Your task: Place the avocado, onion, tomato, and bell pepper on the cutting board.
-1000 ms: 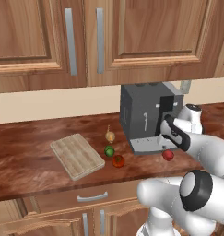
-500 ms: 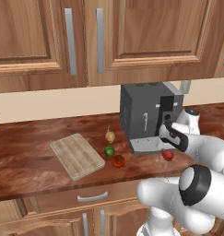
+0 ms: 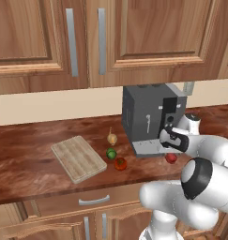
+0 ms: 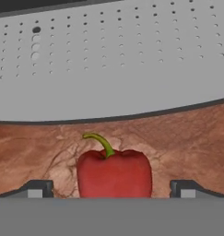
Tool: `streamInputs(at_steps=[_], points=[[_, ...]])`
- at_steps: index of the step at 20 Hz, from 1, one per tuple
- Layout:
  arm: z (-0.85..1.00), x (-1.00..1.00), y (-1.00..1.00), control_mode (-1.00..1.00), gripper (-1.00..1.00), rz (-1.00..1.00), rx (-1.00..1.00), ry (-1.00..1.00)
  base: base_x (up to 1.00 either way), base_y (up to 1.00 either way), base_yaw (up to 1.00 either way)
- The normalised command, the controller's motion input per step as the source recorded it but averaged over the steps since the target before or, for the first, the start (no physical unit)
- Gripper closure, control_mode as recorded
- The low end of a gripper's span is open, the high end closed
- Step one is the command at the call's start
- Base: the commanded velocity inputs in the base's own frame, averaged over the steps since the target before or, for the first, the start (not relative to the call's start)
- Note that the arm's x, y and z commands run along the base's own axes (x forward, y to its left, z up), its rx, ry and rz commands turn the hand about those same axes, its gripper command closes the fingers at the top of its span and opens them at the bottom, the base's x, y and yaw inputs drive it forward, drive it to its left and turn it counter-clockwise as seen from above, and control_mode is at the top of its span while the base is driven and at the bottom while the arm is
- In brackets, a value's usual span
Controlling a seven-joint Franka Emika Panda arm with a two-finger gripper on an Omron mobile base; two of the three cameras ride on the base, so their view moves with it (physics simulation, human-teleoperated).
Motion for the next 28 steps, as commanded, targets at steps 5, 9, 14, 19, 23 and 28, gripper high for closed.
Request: streamInputs(at_steps=[5,9,14,19,23,28], points=[[-0.14,0.07,0.0,-1.0,-1.0,0.0,0.0,0.0,0.0,0.0,0.0],[-0.14,0.01,0.0,-1.0,-1.0,0.0,0.0,0.0,0.0,0.0,0.0],[-0.16,0.0,0.0,-1.0,1.0,0.0,0.0,0.0,0.0,0.0,0.0],[-0.06,-0.15,0.0,-1.0,1.0,0.0,0.0,0.0,0.0,0.0,0.0],[0.12,-0.29,0.0,-1.0,1.0,0.0,0.0,0.0,0.0,0.0,0.0],[0.38,-0.48,0.04,-1.0,1.0,0.0,0.0,-0.02,0.0,0.0,0.0]])
